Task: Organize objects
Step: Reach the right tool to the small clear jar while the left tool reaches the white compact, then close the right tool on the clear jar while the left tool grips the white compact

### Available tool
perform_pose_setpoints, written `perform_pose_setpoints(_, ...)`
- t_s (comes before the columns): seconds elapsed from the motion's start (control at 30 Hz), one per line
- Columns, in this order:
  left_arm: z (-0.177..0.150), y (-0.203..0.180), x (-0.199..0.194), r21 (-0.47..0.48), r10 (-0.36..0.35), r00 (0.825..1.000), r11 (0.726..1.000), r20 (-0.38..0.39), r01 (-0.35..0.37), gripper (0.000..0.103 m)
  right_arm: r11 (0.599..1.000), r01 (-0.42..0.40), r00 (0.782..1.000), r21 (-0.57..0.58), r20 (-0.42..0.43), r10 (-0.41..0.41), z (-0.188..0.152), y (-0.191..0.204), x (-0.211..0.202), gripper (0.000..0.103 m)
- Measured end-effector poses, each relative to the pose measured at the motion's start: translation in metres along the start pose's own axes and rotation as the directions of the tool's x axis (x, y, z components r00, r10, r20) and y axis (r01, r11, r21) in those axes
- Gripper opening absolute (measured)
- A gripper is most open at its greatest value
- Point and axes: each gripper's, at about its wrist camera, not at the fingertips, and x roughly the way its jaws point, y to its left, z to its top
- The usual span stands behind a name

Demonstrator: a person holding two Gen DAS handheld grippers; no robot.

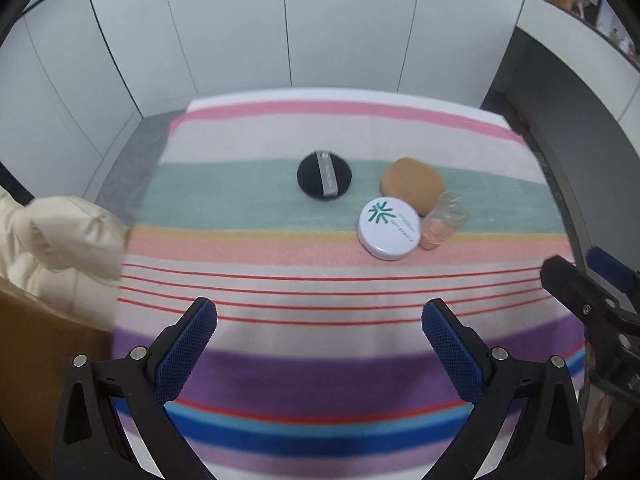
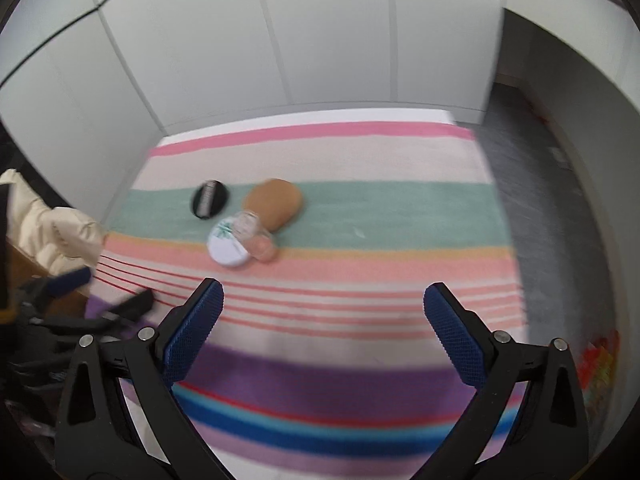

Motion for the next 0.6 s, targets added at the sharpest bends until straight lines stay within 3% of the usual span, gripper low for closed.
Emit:
perform_pose_setpoints(0.13,0.002,-0.001,0.031,0.027,-0.008,1.000,1.000,-0.024,0.009,0.103,0.993,-0.113,0.994,-0.037,0.011,0.113,0.012,0.015,0.035,0.102)
perform_pose_setpoints(0.2,0.002,0.003,0.042,0.029,0.010,1.000,1.000,-0.029,-0.010,0.103,0.991,-0.129,0.992,-0.033,-0.007,0.129,0.020,0.020,0.058,0.092)
perform_pose_setpoints(0.3,0.000,0.007,0.052,0.019,0.008,0.999,1.000,-0.031,-0.007,0.103,0.989,-0.146,0.989,-0.030,-0.044,0.145,0.027,0.023,0.083,0.070)
perform_pose_setpoints(0.37,-0.001,0.008,0.056,0.015,0.002,1.000,1.000,-0.027,-0.001,0.103,0.987,-0.157,0.987,-0.041,-0.054,0.154,0.027,0.024,0.093,0.029)
perform_pose_setpoints(0.43,-0.002,0.002,0.061,0.034,0.019,0.999,0.999,-0.026,-0.018,0.103,0.985,-0.170,0.984,-0.041,-0.053,0.168,0.025,0.020,0.095,0.029)
perform_pose_setpoints(0.6,0.005,-0.026,0.069,0.096,0.008,1.000,0.995,0.001,-0.008,0.103,0.994,-0.112,0.994,0.008,0.005,0.112,0.022,-0.012,0.075,0.029)
